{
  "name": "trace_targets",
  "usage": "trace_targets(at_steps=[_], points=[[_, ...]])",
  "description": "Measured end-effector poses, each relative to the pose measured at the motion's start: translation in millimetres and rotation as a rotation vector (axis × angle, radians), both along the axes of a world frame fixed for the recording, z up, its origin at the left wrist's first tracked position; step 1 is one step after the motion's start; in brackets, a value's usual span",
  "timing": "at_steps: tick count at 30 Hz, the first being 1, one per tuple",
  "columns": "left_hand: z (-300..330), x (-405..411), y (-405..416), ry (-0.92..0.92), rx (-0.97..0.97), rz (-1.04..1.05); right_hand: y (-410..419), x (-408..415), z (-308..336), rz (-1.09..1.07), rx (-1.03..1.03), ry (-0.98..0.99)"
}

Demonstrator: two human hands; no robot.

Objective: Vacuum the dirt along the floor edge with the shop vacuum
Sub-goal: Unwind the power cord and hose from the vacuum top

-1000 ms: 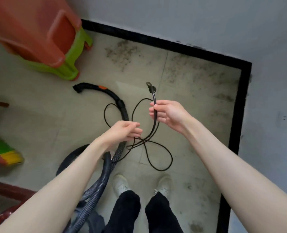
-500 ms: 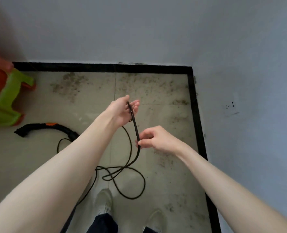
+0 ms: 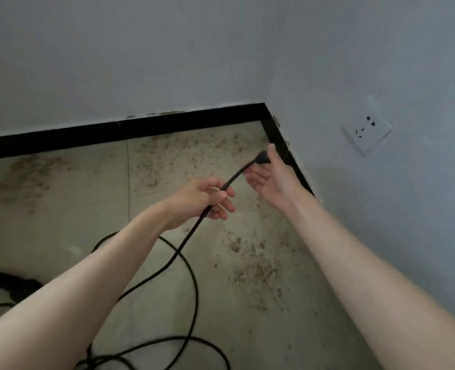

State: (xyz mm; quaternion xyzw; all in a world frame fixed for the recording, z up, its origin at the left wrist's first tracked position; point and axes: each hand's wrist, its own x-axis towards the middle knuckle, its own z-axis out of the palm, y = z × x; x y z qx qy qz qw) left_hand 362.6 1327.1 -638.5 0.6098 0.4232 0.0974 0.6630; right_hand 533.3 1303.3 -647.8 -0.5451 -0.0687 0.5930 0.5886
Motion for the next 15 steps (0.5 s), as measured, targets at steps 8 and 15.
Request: trace_targets(at_steps=[8, 15], points=[[-63.2, 35.1, 16.9, 0.086, 0.11, -0.161, 4.2, 45.9, -56.8, -0.254, 0.068, 0.194], [-36.8, 126.1, 23.9, -0.12, 0.337, 0.099, -4.9, 72.2, -26.9, -0.114, 0.033, -0.197]])
